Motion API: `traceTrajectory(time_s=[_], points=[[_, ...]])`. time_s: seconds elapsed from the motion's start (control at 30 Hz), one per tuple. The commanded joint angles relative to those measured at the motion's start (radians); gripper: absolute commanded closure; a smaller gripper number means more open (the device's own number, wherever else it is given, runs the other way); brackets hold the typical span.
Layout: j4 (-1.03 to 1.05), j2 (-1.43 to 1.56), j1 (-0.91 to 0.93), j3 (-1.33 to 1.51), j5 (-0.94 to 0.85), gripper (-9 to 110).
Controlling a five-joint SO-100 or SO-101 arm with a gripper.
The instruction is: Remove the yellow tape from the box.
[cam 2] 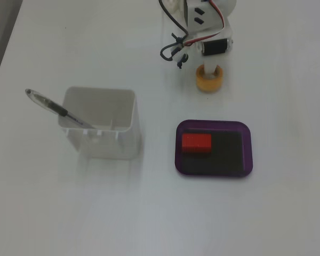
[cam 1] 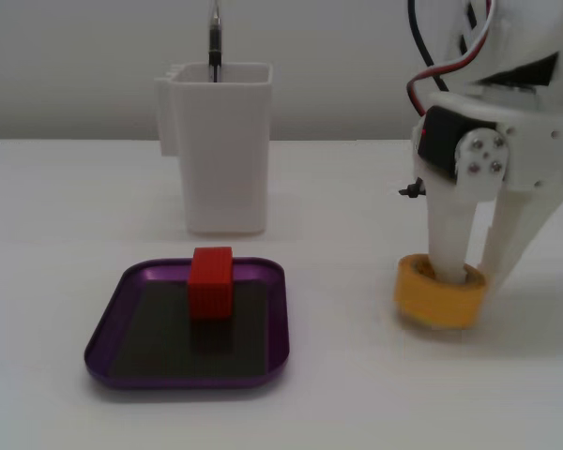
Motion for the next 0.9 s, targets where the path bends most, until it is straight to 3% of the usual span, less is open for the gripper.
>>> traceTrajectory(time_s=[0.0, 0.27, 0.53, 0.87], points=[[-0.025, 0.048, 0.011, 0.008, 0.003, 102], [-0.005, 0.063, 0.009, -0.006, 0.005, 91], [0.173, 0.075, 0.009, -0.153, 0.003, 88], [0.362, 0.434, 0.009, -0.262, -0.008, 87]])
